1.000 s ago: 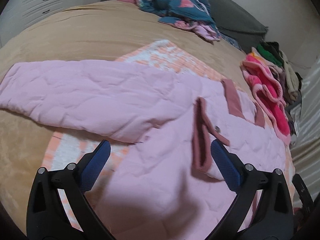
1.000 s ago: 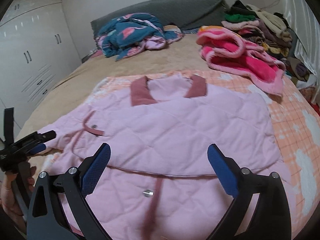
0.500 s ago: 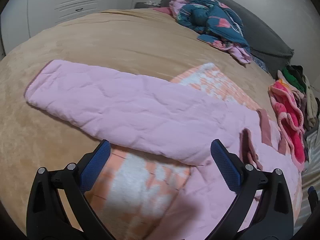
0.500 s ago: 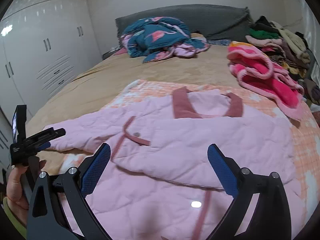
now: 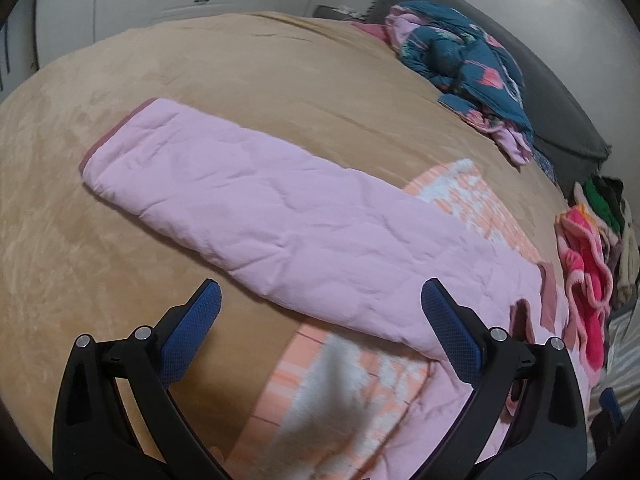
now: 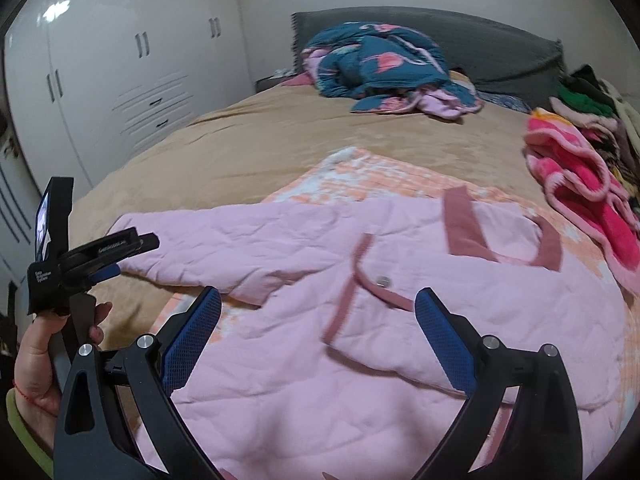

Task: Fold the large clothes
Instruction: 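Move the left tool to the cuff of the other sleeve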

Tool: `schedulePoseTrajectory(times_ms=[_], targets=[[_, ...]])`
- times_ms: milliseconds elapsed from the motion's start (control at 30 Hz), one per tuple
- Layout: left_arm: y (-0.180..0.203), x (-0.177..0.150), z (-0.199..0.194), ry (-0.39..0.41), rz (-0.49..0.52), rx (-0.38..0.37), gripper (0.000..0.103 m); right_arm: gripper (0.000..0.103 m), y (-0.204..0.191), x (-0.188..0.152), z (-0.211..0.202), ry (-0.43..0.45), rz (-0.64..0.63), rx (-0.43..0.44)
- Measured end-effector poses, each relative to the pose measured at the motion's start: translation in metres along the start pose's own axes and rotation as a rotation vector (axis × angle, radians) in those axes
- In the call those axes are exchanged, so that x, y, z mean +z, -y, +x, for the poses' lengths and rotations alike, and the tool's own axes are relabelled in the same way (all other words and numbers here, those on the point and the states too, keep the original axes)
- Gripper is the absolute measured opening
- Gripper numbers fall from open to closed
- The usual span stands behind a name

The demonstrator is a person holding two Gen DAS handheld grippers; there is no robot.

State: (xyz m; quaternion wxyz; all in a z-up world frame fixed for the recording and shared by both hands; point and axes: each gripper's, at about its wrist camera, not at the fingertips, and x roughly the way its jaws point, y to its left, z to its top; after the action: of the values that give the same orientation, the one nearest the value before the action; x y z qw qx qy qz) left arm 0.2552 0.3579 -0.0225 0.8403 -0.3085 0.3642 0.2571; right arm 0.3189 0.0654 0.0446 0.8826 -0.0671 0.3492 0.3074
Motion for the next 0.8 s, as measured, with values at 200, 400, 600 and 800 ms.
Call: schedulePoseTrajectory(times_ms=[200,400,600,800], targets=[[-0.031,0.004,0.014,-0.026,-0.077,0.018,0.094,0.097,-0.027,0.004,0.021,-0.035,-0.039,0.032],[-0.054,0.007,0.028,-0.038,-0.135,0.032,0.094,0.097,-0.038,0.004,0.036,-0.060,-0.057,0.047],[-0.076,0.010,0.044,-0.061,-0.224,-0.001,0.094,0.097,-0.044,0.000,0.052,-0.089,-0.068,0.059],[-0.104,0.012,0.061,-0.070,-0.383,-0.066,0.094,0.097,-0.040,-0.004,0.065,-0.118,-0.065,0.066]])
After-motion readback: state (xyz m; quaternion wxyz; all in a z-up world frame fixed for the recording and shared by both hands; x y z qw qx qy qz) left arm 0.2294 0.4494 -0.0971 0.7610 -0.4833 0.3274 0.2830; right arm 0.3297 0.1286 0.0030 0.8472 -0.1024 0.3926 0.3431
